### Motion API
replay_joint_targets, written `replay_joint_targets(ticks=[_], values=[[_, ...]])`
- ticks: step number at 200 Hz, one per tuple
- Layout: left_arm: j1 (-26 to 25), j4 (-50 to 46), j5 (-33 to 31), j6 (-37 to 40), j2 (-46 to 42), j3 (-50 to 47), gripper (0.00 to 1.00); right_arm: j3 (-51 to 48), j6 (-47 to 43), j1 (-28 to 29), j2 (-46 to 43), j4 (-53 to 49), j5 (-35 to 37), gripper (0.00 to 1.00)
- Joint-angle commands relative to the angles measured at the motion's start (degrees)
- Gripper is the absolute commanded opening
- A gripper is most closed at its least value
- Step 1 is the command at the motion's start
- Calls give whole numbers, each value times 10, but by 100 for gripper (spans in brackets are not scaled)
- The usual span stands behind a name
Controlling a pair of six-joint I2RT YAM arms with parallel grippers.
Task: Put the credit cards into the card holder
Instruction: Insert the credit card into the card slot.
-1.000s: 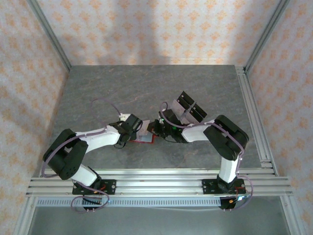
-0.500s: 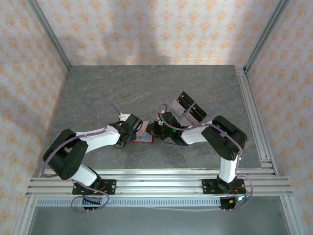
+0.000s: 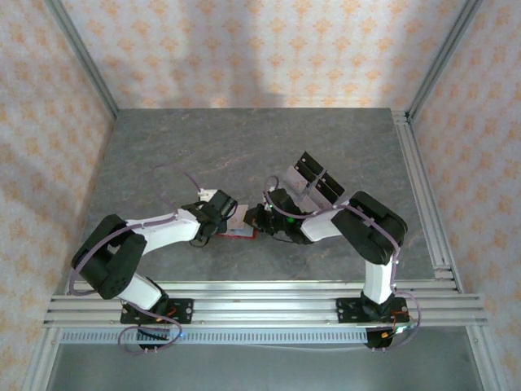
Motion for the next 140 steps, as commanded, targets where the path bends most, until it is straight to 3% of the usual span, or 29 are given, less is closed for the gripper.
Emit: replay_joint_targets(ticks=[1, 140], values=[[7, 4, -23, -11, 4, -8, 60, -13, -3, 5, -2, 4, 3, 0], [7, 8, -19, -14, 8, -7, 60, -4, 0, 19, 9, -16, 2, 0]])
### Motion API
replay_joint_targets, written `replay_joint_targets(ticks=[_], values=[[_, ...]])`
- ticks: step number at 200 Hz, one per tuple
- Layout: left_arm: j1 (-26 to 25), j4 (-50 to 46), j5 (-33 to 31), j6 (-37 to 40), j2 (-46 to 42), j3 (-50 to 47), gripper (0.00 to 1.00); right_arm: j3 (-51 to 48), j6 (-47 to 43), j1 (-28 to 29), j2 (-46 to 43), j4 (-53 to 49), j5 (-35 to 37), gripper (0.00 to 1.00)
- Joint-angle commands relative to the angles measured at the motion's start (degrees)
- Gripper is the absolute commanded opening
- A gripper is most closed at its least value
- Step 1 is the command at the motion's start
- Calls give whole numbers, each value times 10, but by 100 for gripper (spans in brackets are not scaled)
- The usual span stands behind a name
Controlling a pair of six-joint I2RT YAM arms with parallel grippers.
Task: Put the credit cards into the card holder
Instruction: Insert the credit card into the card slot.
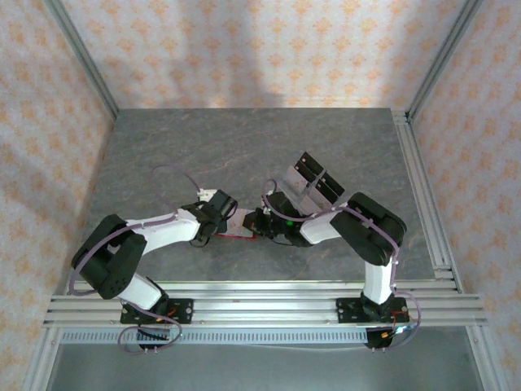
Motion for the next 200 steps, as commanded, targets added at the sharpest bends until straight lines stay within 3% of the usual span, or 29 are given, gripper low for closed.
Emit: replay_joint_targets(ticks=[1, 78, 119, 142, 200], values=[[7, 8, -20, -5, 8, -7, 60, 3, 1, 4, 10, -12, 4, 0], [10, -19, -30, -11, -16, 6, 61, 26, 7, 5, 45, -14, -15, 0], [56, -52, -45, -20, -40, 10, 62, 29, 4, 5, 46, -22, -12, 0], [83, -53, -33, -11, -38, 7, 62, 29, 4, 5, 47, -25, -11, 0], [86, -18, 4, -3, -28, -13, 61, 40, -12, 5, 41, -58, -6, 0]])
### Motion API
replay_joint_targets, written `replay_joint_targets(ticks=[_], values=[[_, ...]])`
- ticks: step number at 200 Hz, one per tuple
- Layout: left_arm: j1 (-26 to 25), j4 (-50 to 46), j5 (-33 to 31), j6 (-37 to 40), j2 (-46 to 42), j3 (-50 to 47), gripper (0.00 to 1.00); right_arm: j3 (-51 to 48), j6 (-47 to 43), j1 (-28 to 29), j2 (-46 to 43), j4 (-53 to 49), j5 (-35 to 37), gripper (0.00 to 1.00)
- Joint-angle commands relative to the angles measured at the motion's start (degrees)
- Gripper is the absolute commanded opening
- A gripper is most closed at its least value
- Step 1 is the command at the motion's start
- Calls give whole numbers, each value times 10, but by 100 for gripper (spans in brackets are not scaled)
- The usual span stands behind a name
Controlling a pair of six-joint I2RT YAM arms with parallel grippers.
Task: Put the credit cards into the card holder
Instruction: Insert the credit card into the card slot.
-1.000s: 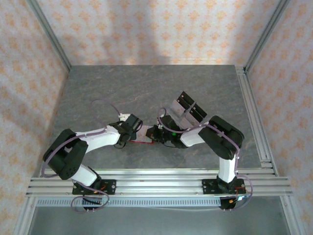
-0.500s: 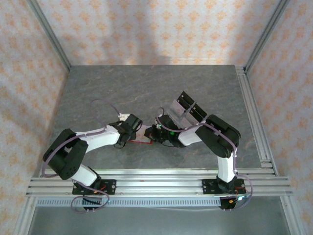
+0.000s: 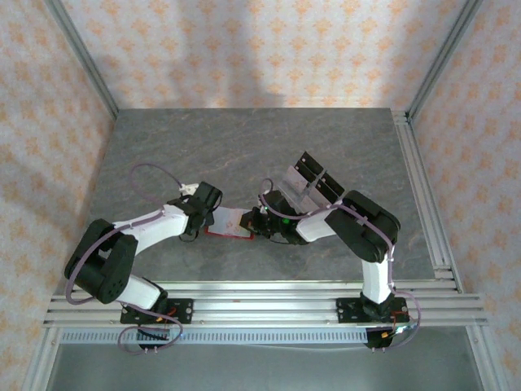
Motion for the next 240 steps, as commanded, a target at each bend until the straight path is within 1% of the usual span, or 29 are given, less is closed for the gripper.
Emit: replay_joint_targets(ticks=[1, 42, 107, 174, 240], values=[[1, 9, 8, 4, 1, -12, 61, 12, -19, 4, 13, -51, 10, 0], [2, 15, 13, 0, 12, -24, 61, 25, -43, 4, 5, -95, 19, 0], [-4, 40, 38, -5, 30, -39, 58, 59, -88, 4, 0, -167, 32, 0], [-16, 55, 43, -15, 35, -51, 57, 102, -96, 4, 25, -180, 2, 0], [-18, 57, 42, -16, 34, -51, 57, 81, -69, 4, 13, -170, -8, 0]])
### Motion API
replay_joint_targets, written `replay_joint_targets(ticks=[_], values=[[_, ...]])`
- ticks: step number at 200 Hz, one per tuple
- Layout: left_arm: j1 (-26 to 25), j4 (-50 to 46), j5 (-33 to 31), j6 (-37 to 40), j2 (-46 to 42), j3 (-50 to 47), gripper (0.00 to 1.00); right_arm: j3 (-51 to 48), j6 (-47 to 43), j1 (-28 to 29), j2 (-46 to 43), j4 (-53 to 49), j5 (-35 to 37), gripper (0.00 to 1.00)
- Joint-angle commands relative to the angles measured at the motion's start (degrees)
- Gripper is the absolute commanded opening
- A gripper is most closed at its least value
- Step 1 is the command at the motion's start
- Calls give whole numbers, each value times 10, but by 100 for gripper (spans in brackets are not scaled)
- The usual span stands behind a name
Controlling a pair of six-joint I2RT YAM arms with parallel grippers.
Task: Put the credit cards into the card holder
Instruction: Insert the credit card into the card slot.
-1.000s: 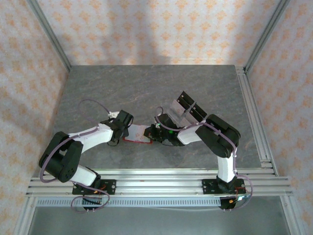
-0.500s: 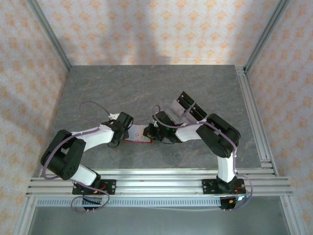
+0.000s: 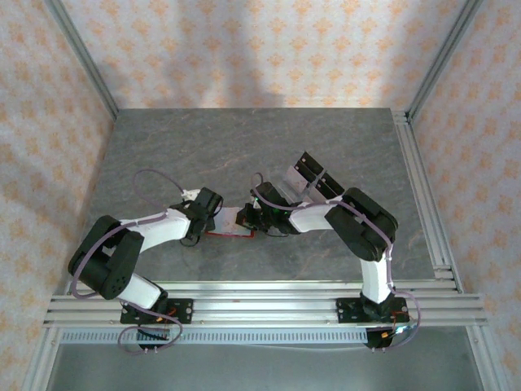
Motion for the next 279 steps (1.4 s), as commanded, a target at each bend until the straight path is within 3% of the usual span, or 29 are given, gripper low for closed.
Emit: replay_joint_targets(ticks=[1, 73, 143, 173, 201, 250, 266, 279], values=[[-9, 3, 20, -5, 14, -15, 57, -13, 11, 4, 2, -20, -1, 0], [-10, 4, 20, -4, 16, -12, 57, -11, 43, 4, 8, -18, -17, 0], [-17, 12, 23, -10, 22, -14, 56, 46, 8, 5, 26, -84, -41, 0], [-18, 10, 24, -13, 18, -14, 56, 51, -20, 5, 7, -125, -33, 28], [-19, 10, 30, -15, 12, -16, 56, 64, -53, 5, -25, -183, -17, 43], [-24, 18, 43, -26, -4, -29, 56, 86, -103, -3, -69, -268, 9, 54], [-30, 21, 46, -32, -9, -35, 56, 90, -112, -9, -79, -284, 15, 51], [-39, 23, 45, -38, -12, -37, 56, 100, -125, -12, -83, -308, 26, 43]])
